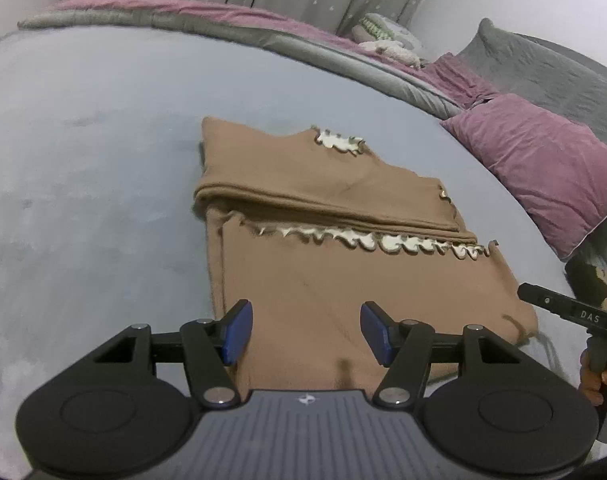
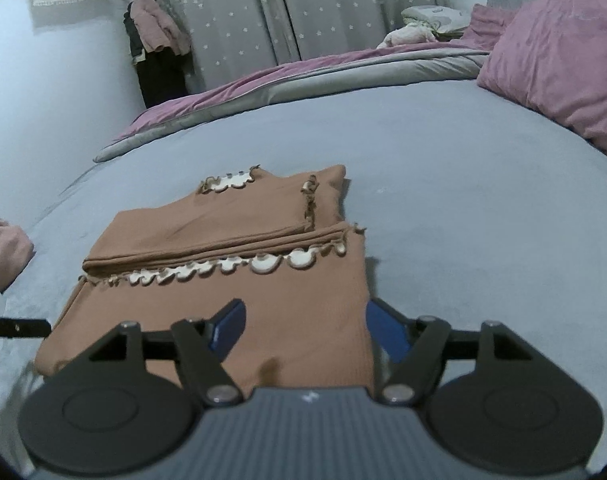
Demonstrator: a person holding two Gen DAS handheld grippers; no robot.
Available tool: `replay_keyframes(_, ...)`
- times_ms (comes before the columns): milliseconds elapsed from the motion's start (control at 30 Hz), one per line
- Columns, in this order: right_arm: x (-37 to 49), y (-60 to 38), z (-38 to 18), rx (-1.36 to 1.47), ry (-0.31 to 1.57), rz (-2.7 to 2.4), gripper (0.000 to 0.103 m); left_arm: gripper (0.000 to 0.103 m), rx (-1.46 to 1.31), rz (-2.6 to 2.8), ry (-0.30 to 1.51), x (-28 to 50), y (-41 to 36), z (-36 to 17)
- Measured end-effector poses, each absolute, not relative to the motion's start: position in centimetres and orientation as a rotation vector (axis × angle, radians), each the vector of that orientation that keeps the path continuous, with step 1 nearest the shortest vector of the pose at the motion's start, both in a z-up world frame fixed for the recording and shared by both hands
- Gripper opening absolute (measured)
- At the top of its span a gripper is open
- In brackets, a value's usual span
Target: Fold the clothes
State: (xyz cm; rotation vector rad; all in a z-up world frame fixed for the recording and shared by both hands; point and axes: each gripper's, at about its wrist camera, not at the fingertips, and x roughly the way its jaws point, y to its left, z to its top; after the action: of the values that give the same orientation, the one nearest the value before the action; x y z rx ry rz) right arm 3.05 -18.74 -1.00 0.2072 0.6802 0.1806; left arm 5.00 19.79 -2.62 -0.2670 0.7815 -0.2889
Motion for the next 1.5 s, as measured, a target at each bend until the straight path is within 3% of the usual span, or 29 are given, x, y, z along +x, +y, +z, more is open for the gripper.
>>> replay_keyframes(367,4.9,-15.4,-2.5,0.076,0.682,0.177,0.069,0.058,-0.134,-0.241,0.786,6.5,17.7,-4.2)
replay_keyframes(667,4.9,-17.0,-2.1,0.085,0.691,0.162,0.068,0.057,-0.254,-0.239,0.801,5.8,19.8,-3.0)
replay_keyframes(967,4.5,-19.3,-0.8,0.240,0.780,0.190,0.076,0.065,-0.408,-0.226,0.903,5.8,21.6,-3.0)
replay_keyframes(1500,4.1,-24.4,-2.1,0.627,0.945,0.223,0.079,0.065,-0.836,-0.240,1.079,5.5,27.4,-6.4)
